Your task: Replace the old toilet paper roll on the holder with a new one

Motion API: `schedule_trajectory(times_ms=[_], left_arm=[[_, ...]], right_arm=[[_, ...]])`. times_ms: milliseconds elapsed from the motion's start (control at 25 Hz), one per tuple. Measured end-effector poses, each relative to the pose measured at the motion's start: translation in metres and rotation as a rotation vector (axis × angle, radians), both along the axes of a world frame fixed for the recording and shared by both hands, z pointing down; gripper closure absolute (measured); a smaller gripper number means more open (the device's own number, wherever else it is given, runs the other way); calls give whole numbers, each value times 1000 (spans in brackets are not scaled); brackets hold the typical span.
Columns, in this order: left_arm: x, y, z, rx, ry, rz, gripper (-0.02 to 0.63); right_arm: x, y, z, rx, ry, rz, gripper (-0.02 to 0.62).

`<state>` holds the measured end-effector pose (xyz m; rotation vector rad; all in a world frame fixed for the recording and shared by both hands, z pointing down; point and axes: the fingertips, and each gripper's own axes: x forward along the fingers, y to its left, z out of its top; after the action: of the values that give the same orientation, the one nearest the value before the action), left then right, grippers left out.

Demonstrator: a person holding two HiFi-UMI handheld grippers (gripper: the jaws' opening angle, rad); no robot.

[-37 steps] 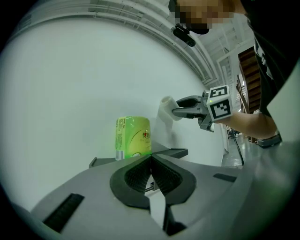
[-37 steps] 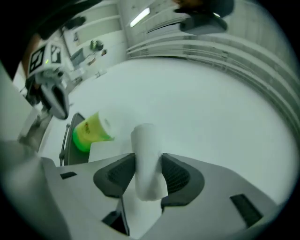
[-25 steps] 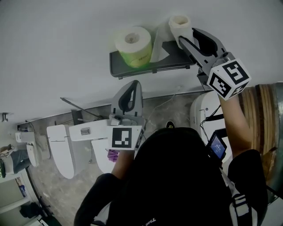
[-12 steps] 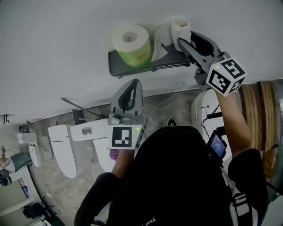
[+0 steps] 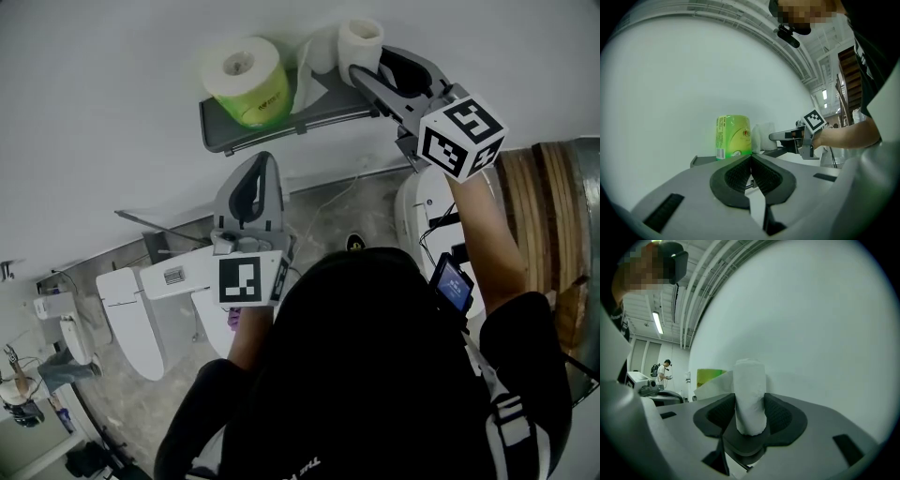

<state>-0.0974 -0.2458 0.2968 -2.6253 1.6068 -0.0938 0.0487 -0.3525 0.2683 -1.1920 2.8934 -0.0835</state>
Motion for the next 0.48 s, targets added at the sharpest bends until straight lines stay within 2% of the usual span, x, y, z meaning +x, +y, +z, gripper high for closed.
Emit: schedule_trajectory(times_ms=[320,480], left_arm=[[1,3,-3,4,-3,8,584],[0,6,-1,2,-8,7,584]], right_arm=[[-4,8,-3,33,32,6,390],[-1,10,-12,93,41,42,388]])
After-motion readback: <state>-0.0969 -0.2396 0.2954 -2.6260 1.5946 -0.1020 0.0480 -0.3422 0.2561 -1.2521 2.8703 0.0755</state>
